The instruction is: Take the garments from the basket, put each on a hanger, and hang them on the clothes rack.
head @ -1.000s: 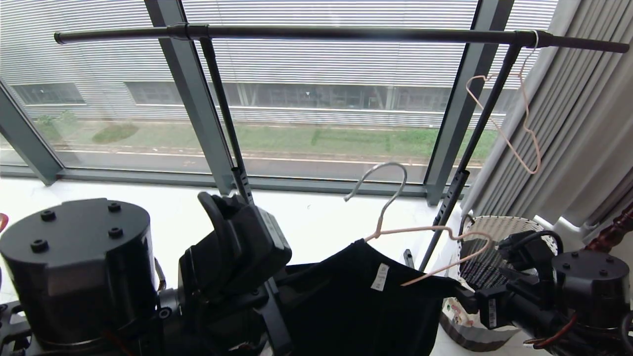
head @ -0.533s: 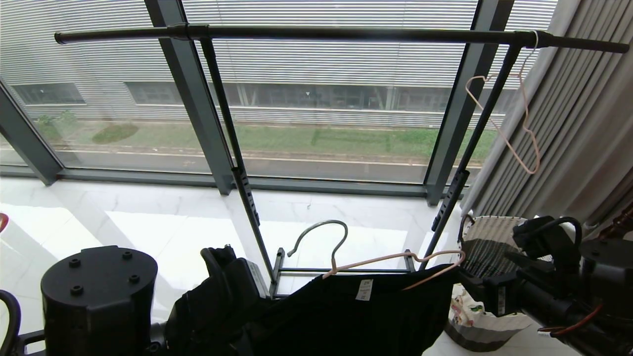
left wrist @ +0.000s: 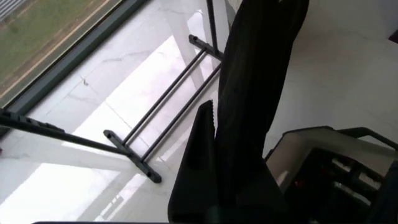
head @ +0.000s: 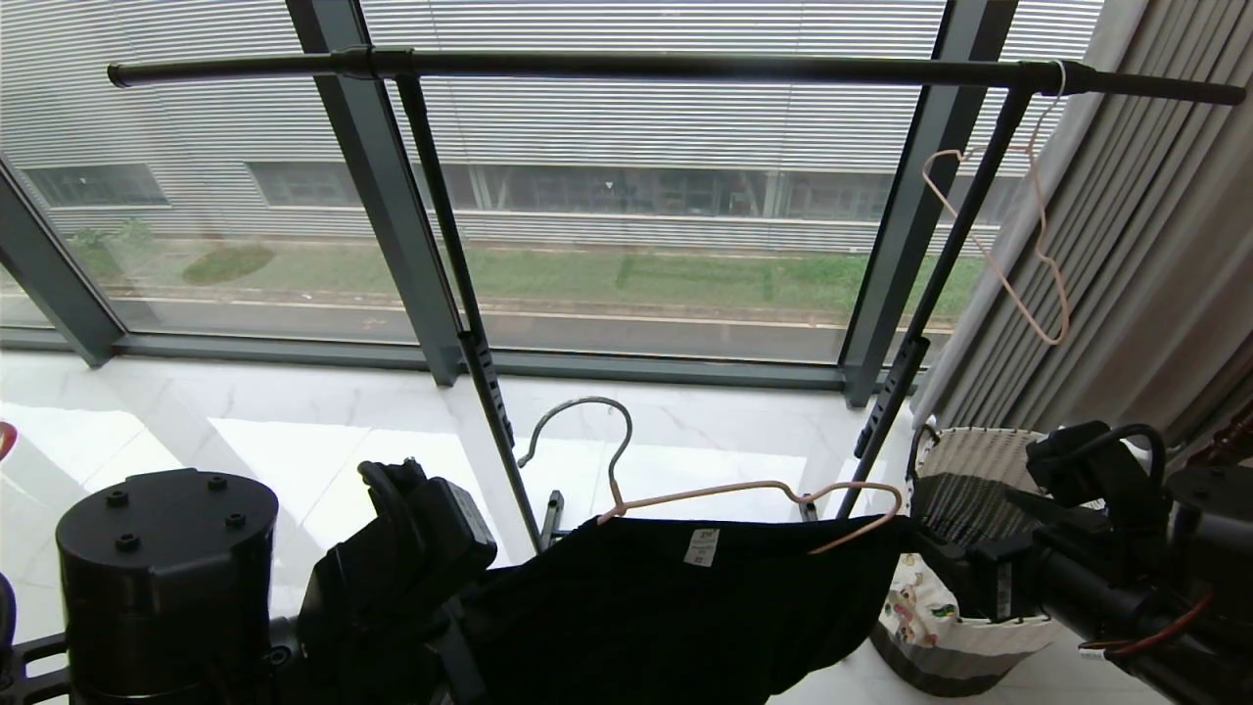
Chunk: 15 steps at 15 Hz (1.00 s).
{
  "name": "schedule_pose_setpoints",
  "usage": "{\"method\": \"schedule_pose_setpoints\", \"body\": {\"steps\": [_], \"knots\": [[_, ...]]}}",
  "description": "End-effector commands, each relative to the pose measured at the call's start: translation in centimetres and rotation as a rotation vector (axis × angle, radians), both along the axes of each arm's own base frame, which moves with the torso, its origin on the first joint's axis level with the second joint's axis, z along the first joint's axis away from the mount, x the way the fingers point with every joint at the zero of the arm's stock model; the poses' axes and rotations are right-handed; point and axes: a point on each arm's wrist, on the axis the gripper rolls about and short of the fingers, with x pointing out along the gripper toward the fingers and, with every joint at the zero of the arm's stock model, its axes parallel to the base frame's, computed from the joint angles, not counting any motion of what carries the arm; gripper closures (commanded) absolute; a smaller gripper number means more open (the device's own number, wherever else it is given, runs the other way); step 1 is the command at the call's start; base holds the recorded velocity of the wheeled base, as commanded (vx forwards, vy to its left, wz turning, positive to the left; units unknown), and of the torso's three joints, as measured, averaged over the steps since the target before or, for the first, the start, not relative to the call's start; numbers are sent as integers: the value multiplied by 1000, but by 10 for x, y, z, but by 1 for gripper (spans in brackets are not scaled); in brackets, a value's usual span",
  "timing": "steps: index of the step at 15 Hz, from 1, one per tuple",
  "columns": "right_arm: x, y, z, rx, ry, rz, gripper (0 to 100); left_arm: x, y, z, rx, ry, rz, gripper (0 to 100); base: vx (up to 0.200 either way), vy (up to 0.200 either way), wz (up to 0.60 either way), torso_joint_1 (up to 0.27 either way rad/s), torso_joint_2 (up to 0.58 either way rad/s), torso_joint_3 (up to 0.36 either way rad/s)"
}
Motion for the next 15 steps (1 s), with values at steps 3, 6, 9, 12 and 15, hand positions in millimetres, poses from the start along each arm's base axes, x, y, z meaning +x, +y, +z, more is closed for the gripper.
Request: {"method": "schedule_pose_setpoints", "body": {"steps": [3,6,9,12,15], "knots": [[5,-1,5,9,-19,-1,0,-11,5,-14,40,34,-22,100,0,0,0,0,0,0],[5,-1,11,15,-41,6,0,-9,1,-23,70,71,-29,100,0,0,0,0,0,0],[-12,-7,20,-10,-100,119,0,8,-10,-26,54,128,65,100,0,0,0,0,0,0],[-33,-13,21,-70,-151,231,0,26,-22,-18,17,120,157,100,0,0,0,0,0,0],[-52,-15,15,-113,-127,372,0,34,-30,-7,-27,79,153,100,0,0,0,0,0,0]]}}
